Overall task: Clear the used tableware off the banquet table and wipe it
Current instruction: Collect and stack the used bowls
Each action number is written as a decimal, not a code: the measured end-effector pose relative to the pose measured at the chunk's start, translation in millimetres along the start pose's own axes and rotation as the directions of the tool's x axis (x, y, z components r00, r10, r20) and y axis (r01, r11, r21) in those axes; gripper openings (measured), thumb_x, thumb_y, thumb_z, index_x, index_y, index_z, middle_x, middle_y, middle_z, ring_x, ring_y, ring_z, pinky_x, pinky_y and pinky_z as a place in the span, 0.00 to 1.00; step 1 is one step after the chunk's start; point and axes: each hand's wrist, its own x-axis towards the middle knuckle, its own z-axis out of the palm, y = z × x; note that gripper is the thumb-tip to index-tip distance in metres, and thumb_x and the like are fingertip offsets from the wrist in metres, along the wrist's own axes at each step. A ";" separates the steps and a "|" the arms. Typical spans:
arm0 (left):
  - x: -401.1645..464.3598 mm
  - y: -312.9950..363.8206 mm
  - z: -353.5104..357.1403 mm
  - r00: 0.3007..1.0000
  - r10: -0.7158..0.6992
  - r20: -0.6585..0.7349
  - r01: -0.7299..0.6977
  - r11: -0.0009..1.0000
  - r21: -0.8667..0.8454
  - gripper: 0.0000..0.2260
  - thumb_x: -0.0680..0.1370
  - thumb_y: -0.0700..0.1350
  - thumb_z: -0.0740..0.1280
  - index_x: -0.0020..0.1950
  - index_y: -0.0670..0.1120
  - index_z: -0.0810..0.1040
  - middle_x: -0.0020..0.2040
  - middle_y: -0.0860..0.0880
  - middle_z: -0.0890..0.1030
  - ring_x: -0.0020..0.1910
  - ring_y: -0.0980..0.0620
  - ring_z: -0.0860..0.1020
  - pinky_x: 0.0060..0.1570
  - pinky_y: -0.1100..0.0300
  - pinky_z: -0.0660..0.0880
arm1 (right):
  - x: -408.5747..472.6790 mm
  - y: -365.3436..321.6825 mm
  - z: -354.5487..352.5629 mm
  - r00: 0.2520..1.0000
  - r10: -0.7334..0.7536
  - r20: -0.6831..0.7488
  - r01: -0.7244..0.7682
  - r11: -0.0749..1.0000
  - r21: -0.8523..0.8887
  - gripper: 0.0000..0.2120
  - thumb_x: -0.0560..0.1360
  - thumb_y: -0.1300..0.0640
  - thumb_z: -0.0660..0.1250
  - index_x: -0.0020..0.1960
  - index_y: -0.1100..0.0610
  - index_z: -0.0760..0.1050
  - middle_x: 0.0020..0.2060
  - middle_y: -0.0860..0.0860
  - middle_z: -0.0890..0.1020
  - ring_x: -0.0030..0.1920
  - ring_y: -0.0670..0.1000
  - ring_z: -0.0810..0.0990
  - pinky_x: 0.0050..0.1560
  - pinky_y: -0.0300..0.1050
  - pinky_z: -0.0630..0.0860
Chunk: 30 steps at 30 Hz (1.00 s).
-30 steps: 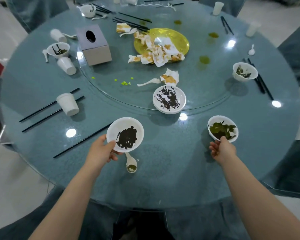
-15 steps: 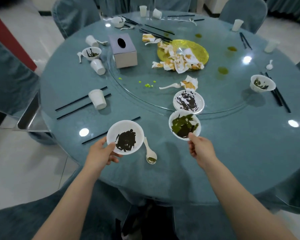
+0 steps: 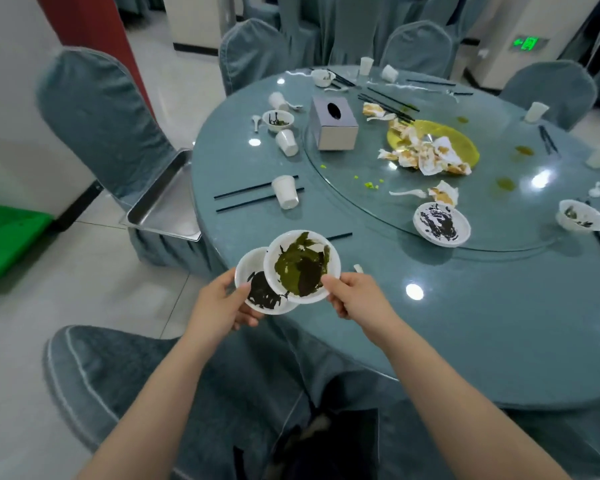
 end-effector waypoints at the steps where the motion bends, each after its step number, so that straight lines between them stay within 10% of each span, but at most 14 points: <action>1: -8.4 -2.8 -7.8 1.000 0.012 0.002 -0.012 1.000 0.004 0.13 0.81 0.44 0.60 0.54 0.66 0.71 0.33 0.45 0.84 0.26 0.53 0.79 0.24 0.66 0.70 | -4.5 -0.1 11.6 1.000 0.005 0.019 -0.004 1.000 -0.029 0.16 0.76 0.50 0.66 0.33 0.56 0.74 0.22 0.46 0.73 0.24 0.45 0.68 0.29 0.38 0.69; 10: -50.5 -25.5 -48.5 1.000 0.018 -0.014 -0.017 0.999 0.042 0.14 0.83 0.48 0.56 0.66 0.62 0.68 0.34 0.47 0.84 0.29 0.53 0.80 0.28 0.64 0.73 | -18.1 5.2 79.7 0.995 0.030 0.094 0.001 0.952 -0.306 0.07 0.77 0.46 0.60 0.51 0.48 0.67 0.40 0.49 0.80 0.32 0.47 0.78 0.28 0.37 0.72; 16: -56.2 -23.2 -61.1 0.998 0.022 -0.060 -0.019 0.999 0.051 0.14 0.83 0.52 0.53 0.67 0.59 0.71 0.36 0.46 0.84 0.31 0.51 0.80 0.29 0.63 0.73 | -14.0 -8.9 97.9 0.963 -0.067 0.259 0.139 0.953 -0.271 0.07 0.75 0.59 0.59 0.42 0.48 0.72 0.31 0.48 0.79 0.23 0.43 0.75 0.24 0.35 0.71; 30: -72.5 -11.6 -10.4 0.988 0.074 0.137 -0.080 0.996 0.033 0.06 0.81 0.55 0.57 0.54 0.61 0.73 0.36 0.46 0.85 0.29 0.51 0.81 0.26 0.65 0.73 | -69.4 16.1 42.0 0.996 -0.082 -0.034 0.075 0.982 -0.172 0.15 0.70 0.57 0.71 0.49 0.43 0.69 0.43 0.48 0.84 0.43 0.47 0.83 0.48 0.49 0.81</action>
